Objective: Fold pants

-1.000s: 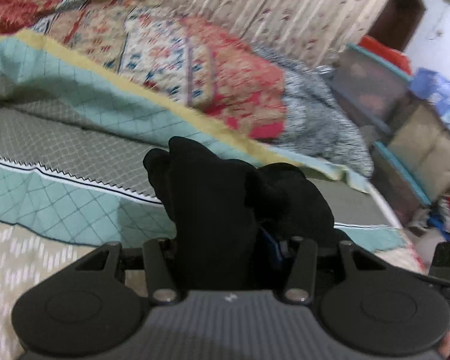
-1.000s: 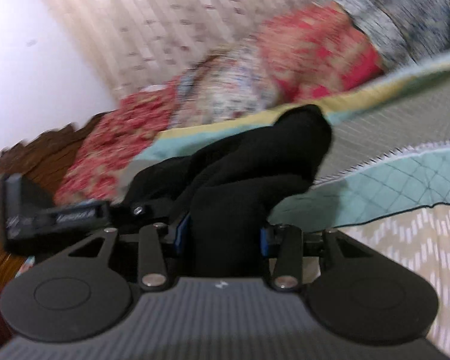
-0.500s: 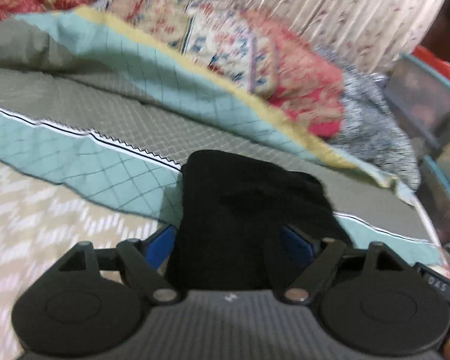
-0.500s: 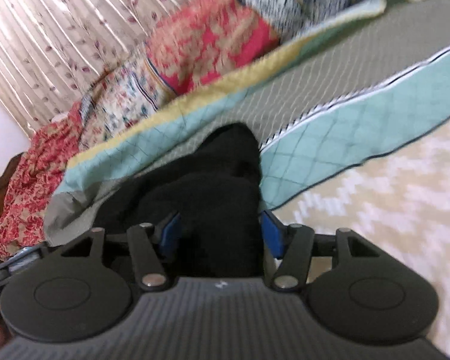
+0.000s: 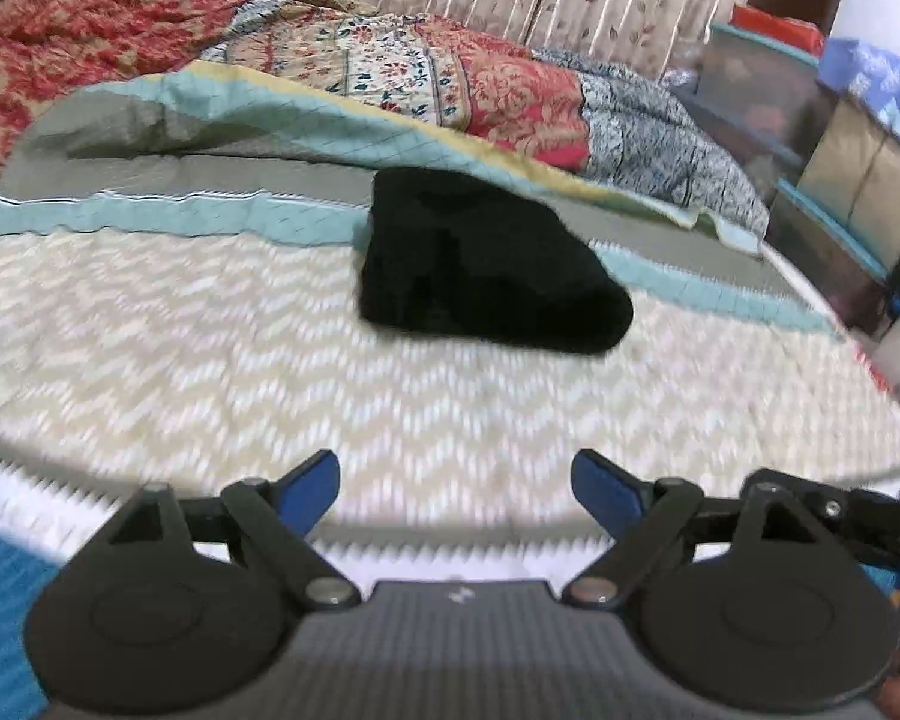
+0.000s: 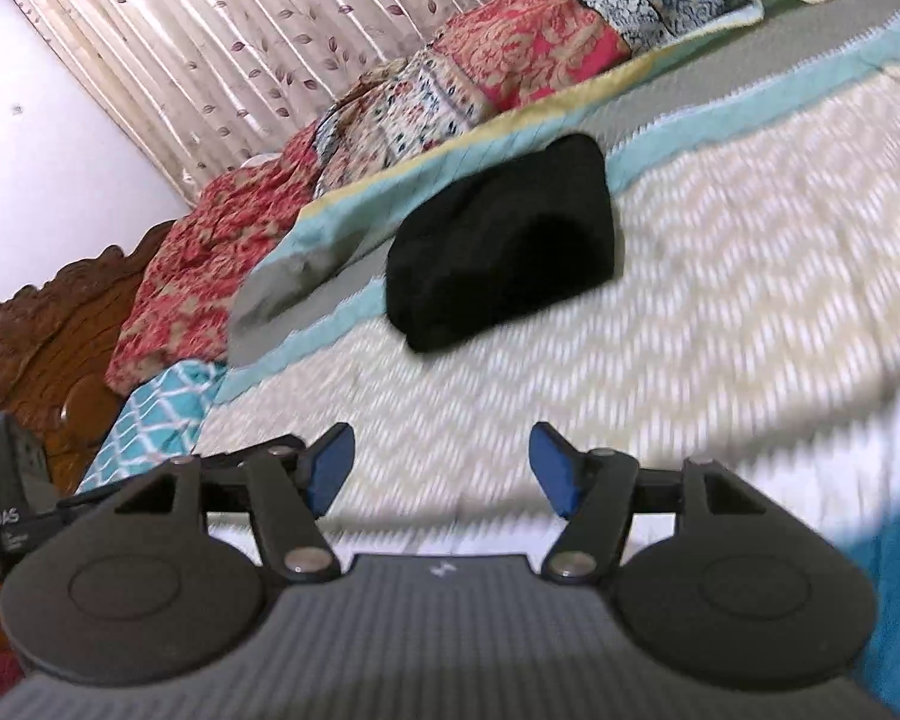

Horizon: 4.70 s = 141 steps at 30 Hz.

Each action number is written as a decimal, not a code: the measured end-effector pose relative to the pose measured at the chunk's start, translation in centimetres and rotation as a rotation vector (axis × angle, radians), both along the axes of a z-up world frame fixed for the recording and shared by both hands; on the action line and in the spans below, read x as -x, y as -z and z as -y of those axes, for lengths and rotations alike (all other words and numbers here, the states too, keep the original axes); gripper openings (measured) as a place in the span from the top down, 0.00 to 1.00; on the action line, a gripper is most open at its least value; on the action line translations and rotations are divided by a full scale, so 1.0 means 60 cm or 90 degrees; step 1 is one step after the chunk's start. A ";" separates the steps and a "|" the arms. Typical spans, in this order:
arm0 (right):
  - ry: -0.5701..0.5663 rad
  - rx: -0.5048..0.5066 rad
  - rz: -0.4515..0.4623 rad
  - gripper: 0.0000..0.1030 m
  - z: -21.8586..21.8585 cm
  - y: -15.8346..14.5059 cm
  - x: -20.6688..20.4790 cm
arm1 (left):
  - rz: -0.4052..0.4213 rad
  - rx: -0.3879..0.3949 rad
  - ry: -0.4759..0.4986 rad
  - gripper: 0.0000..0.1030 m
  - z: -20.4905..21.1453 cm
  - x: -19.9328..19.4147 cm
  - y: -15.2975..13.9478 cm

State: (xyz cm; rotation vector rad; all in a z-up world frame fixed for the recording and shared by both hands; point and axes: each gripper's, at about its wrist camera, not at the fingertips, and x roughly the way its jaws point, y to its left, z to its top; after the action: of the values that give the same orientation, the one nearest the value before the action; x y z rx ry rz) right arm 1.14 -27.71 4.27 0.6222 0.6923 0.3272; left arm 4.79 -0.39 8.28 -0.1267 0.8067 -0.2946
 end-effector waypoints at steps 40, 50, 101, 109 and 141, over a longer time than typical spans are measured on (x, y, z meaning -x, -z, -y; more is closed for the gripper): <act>-0.021 0.030 -0.086 0.32 -0.087 0.031 0.136 | 0.041 -0.095 -0.049 0.00 -0.003 0.172 -0.007; 0.005 0.075 -0.087 0.29 -0.087 0.033 0.135 | 0.004 -0.139 -0.051 0.00 0.006 0.162 0.007; 0.010 0.073 -0.113 0.29 -0.095 0.041 0.134 | -0.018 -0.181 -0.091 0.00 -0.011 0.155 0.027; 0.018 0.072 -0.110 0.29 -0.094 0.040 0.137 | -0.021 -0.204 -0.065 0.00 0.002 0.158 0.034; 0.020 0.066 -0.124 0.28 -0.090 0.049 0.136 | 0.026 -0.256 -0.109 0.00 0.000 0.156 0.024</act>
State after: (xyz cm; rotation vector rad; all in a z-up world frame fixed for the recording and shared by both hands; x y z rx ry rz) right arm -7.02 -22.32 1.32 0.5695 0.8797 0.2021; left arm -4.54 -0.37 6.85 0.1862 0.7942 0.0301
